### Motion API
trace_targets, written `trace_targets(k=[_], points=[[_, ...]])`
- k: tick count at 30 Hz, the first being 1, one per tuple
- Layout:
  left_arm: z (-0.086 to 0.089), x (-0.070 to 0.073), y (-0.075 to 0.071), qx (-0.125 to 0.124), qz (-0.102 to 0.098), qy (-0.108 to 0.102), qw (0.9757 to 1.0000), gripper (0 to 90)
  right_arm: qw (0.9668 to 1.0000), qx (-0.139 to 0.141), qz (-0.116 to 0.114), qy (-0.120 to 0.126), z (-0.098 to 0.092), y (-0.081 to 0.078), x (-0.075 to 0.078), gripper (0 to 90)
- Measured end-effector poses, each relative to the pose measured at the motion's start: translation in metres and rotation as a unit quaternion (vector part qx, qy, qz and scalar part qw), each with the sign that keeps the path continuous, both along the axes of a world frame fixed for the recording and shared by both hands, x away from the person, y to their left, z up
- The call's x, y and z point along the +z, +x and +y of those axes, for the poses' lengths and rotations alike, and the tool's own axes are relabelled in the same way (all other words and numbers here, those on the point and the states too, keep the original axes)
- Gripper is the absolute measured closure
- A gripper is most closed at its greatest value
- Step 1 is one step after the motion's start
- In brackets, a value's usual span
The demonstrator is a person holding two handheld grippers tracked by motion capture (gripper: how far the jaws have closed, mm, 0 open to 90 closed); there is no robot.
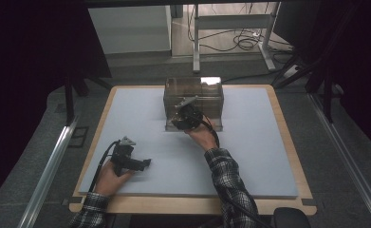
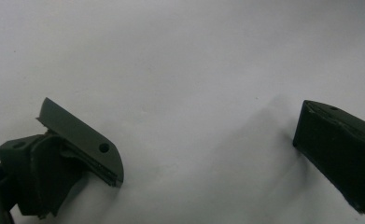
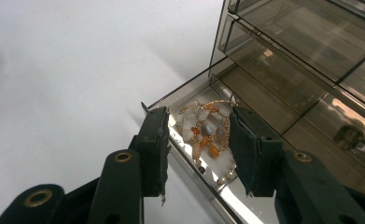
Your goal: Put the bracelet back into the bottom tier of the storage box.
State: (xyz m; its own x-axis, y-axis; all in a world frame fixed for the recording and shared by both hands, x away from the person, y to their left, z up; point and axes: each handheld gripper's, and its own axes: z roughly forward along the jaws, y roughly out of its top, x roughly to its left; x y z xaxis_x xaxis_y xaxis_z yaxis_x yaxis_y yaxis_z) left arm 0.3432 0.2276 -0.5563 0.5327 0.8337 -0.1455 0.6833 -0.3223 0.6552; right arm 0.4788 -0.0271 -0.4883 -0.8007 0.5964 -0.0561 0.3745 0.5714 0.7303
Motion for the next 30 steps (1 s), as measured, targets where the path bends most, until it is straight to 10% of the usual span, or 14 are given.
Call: trace_targets(k=[30], points=[[0.0, 0.0, 0.0, 0.0, 0.0, 0.001, 1.0, 0.0, 0.9999, -0.001, 0.011, -0.005, -0.026, -0.015, 0.007, 41.4]])
